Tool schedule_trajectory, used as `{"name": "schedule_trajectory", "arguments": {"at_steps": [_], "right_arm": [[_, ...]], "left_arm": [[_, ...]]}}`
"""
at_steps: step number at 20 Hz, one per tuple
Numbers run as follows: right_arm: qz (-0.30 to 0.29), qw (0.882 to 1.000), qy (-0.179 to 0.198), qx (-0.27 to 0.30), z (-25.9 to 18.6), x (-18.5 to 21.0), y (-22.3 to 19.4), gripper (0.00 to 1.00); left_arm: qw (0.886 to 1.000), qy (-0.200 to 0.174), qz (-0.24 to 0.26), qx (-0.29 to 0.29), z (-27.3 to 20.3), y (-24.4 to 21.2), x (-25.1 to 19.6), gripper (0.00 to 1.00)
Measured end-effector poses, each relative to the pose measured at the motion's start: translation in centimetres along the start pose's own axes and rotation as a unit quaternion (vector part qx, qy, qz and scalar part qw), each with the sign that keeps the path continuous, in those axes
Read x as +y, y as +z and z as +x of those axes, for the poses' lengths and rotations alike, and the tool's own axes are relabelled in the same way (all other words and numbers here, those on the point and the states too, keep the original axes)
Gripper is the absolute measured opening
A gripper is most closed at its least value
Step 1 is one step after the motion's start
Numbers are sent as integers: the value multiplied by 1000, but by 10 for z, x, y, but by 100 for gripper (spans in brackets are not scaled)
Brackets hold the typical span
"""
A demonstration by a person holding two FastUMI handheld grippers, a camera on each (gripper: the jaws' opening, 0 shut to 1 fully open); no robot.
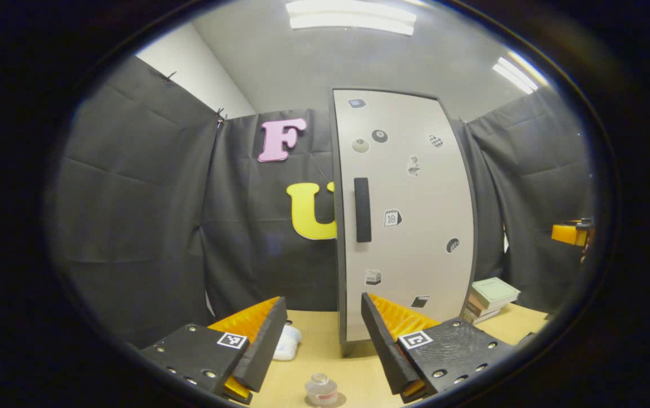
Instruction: Open the cabinet door with the right hand, grasp the bottle in the cabinet with the left hand and place it on the coaster, then close the cabinet door with the right hand.
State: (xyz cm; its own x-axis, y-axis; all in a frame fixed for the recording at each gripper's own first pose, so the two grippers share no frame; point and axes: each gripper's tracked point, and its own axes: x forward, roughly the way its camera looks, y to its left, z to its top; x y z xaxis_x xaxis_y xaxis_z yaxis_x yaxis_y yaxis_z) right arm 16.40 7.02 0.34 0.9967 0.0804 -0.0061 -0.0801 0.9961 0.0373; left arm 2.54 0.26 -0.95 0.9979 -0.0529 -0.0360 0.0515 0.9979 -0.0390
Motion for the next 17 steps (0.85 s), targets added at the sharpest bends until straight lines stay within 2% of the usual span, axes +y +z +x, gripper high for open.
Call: {"name": "schedule_trajectory", "arguments": {"at_steps": [17], "right_arm": [[-12, 1000, 1, -3, -10, 24, 8, 96]], "left_arm": [[1000, 0, 4, -4, -8, 14, 11, 80]]}}
